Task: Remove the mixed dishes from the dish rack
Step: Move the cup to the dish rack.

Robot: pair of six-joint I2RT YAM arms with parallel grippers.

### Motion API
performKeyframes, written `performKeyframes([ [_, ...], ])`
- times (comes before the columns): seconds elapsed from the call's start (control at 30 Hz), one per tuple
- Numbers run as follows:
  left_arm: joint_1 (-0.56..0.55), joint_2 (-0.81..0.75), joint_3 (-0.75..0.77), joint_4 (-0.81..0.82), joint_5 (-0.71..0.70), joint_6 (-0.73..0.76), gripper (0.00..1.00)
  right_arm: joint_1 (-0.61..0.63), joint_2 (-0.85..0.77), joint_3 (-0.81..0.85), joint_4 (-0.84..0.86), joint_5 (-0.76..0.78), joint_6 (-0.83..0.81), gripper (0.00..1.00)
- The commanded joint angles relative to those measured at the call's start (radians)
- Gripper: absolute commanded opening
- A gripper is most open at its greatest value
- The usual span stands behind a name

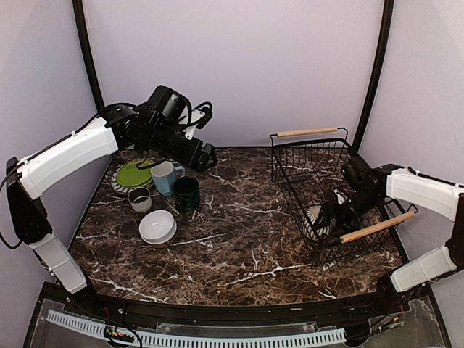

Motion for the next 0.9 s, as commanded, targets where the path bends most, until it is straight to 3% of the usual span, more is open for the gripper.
performKeyframes([
  [0.0, -0.003, -0.046, -0.025, 0.019, -0.003, 0.003, 0.88, 0.005, 0.019, 0.012, 0.254, 0.073, 0.100, 0.66],
  [0.47, -0.003, -0.042, -0.033, 0.019, -0.021, 0.002, 0.88, -0.002, 0.215, 0.158, 0.617, 0.306, 0.092, 0.70],
  [0.77, -0.002, -0.034, -0.035, 0.017, -0.025, 0.000, 0.88, -0.012, 0.306, 0.264, 0.655, 0.279, 0.061, 0.78],
  [0.87, -0.003, -0.029, -0.036, 0.016, -0.031, 0.000, 0.88, -0.016, 0.305, 0.286, 0.609, 0.281, 0.075, 0.86],
])
